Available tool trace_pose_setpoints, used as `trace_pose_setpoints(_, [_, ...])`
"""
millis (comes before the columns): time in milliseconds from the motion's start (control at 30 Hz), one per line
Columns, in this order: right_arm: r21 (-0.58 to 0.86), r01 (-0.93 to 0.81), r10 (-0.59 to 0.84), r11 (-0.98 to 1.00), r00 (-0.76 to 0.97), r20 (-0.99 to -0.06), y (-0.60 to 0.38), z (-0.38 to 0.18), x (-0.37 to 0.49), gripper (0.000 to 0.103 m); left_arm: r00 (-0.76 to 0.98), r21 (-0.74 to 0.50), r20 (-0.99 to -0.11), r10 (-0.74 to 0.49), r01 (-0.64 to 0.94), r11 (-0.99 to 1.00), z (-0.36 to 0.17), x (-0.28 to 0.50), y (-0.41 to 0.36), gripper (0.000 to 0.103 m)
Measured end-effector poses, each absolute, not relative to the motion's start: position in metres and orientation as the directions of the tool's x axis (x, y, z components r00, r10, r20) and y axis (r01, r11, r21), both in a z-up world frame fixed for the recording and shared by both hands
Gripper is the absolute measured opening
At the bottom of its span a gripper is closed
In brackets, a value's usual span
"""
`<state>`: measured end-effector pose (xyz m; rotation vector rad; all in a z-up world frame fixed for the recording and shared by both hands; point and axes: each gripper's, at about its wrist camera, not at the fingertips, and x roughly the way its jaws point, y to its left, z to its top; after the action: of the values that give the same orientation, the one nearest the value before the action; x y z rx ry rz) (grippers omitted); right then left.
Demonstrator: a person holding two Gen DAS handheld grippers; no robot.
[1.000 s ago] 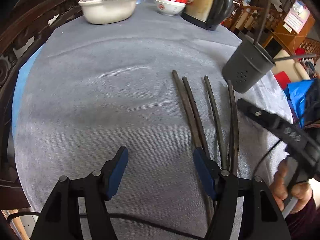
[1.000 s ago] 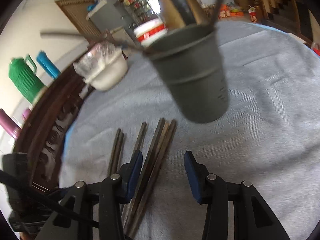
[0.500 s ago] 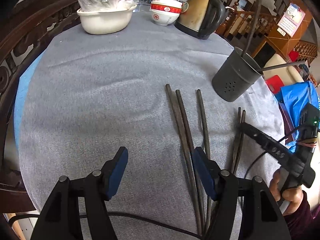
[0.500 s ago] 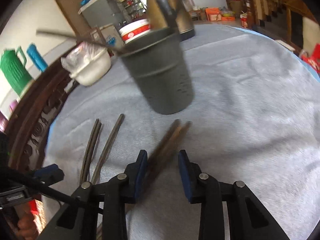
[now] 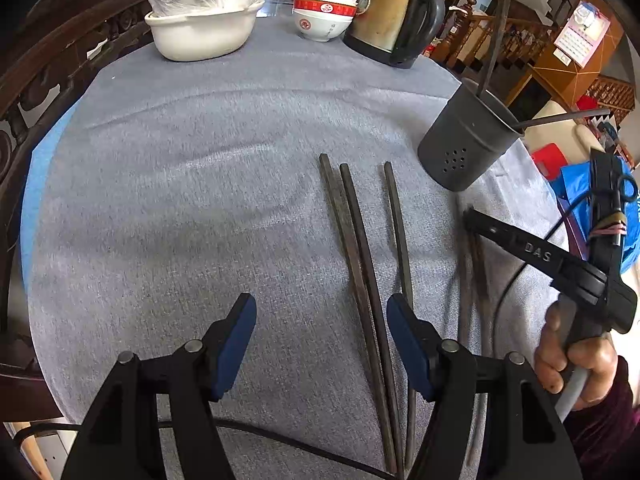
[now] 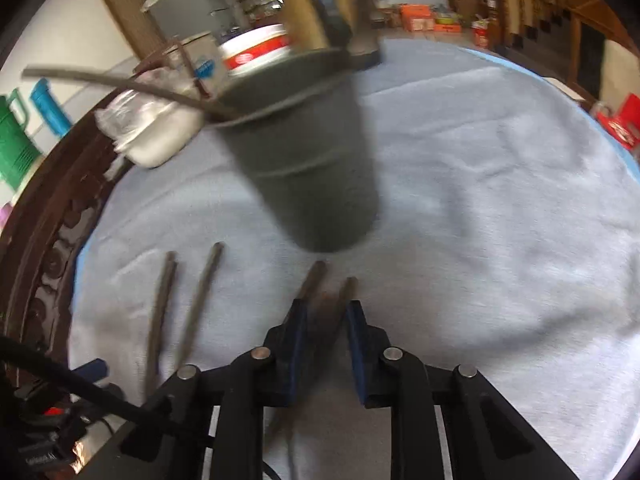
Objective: Organize utensils
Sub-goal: 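Grasp a remaining chopstick with the left gripper while the right gripper holds its chopsticks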
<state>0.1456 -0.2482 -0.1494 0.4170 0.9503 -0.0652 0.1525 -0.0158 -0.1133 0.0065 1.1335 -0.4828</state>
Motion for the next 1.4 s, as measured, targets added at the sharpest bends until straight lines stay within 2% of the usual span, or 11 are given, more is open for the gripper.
trace_pose_setpoints(133, [0.442, 0.194, 0.218, 0.876, 0.659, -0.72, -0.252, -0.14, 0.14, 0.023, 0.33, -0.243, -0.868, -0.37, 0.367, 0.898, -0.113, 0.152, -0.011, 0.068])
trace_pose_setpoints(300, [0.436, 0.255, 0.165, 0.863, 0.674, -0.72, -0.281, -0.128, 0.127, 0.024, 0.325, -0.248, -0.868, -0.376, 0.373, 0.894, -0.114, 0.153, -0.013, 0.068])
trace_pose_setpoints(467, [0.475, 0.273, 0.212, 0.837, 0.638, -0.74, -0.293, -0.132, 0.121, 0.026, 0.325, -0.239, -0.866, -0.38, 0.4, 0.885, -0.113, 0.151, -0.026, 0.068])
trace_pose_setpoints(600, [0.456, 0.221, 0.25, 0.862, 0.597, -0.763, -0.261, -0.142, 0.144, 0.026, 0.326, -0.226, -0.87, -0.37, 0.403, 0.887, -0.112, 0.154, -0.028, 0.068])
trace_pose_setpoints(733, [0.393, 0.224, 0.23, 0.892, 0.522, -0.821, -0.246, -0.158, 0.155, 0.023, 0.326, -0.226, -0.873, -0.364, 0.391, 0.892, -0.113, 0.157, -0.023, 0.068])
trace_pose_setpoints(800, [0.366, 0.213, 0.212, 0.906, 0.52, -0.827, -0.244, -0.156, 0.153, 0.02, 0.328, -0.226, -0.873, -0.36, 0.382, 0.896, -0.113, 0.159, -0.018, 0.068])
trace_pose_setpoints(1200, [0.307, 0.278, 0.146, 0.91, 0.479, -0.866, -0.243, -0.156, 0.177, 0.021, 0.304, -0.237, -0.884, -0.356, 0.365, 0.9, -0.115, 0.185, -0.017, 0.068])
trace_pose_setpoints(1267, [0.298, 0.273, 0.141, 0.915, 0.476, -0.868, -0.241, -0.156, 0.18, 0.015, 0.29, -0.26, -0.883, -0.368, 0.35, 0.9, -0.115, 0.199, -0.015, 0.068])
trace_pose_setpoints(1400, [0.32, 0.264, 0.162, 0.91, 0.484, -0.86, -0.251, -0.158, 0.172, 0.012, 0.236, -0.333, -0.882, -0.408, 0.301, 0.894, -0.115, 0.222, -0.01, 0.068])
